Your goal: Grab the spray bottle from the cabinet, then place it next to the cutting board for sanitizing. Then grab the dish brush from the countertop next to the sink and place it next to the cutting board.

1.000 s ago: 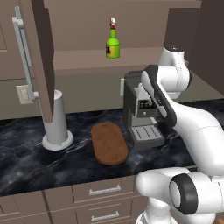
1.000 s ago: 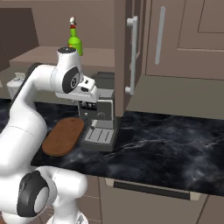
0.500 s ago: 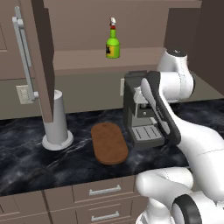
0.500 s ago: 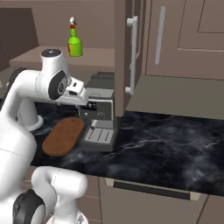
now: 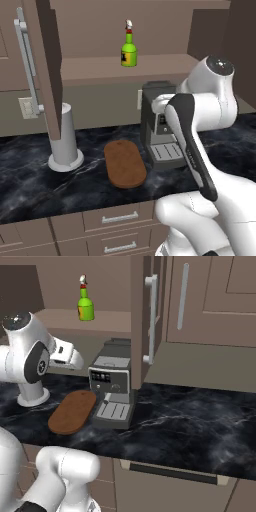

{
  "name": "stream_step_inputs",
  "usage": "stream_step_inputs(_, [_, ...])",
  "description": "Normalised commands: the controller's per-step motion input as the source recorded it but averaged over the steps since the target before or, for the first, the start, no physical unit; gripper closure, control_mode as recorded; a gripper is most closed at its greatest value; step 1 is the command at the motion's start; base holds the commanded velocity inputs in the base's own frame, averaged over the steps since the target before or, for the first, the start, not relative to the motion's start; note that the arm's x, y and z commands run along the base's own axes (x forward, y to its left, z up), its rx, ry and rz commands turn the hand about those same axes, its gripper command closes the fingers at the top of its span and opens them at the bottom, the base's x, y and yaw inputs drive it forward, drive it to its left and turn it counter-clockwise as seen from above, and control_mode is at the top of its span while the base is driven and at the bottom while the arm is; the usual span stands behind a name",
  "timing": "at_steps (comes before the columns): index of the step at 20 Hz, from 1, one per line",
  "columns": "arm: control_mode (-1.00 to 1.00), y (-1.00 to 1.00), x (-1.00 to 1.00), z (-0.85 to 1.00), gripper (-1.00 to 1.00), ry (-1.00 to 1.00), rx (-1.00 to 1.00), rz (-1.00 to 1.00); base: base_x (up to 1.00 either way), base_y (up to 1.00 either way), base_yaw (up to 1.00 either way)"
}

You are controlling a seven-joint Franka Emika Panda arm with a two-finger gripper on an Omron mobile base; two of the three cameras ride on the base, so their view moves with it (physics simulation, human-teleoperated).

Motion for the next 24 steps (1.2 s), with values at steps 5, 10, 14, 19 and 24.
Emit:
stream_step_inputs(5, [-1.00,0.36,-0.04,0.43,-1.00,-0.30,0.00,0.00,0.00,0.00,0.00])
stream_step_inputs(10, [-1.00,0.27,0.00,0.42,-1.00,-0.33,0.00,0.00,0.00,0.00,0.00])
stream_step_inputs(14, [-1.00,0.26,0.00,0.43,-1.00,-0.36,0.00,0.00,0.00,0.00,0.00])
stream_step_inputs(19, [-1.00,0.12,0.03,0.35,-1.00,-0.23,0.00,0.00,0.00,0.00,0.00])
stream_step_inputs(24, [-1.00,0.00,0.13,0.26,-1.00,-0.18,0.00,0.00,0.00,0.00,0.00])
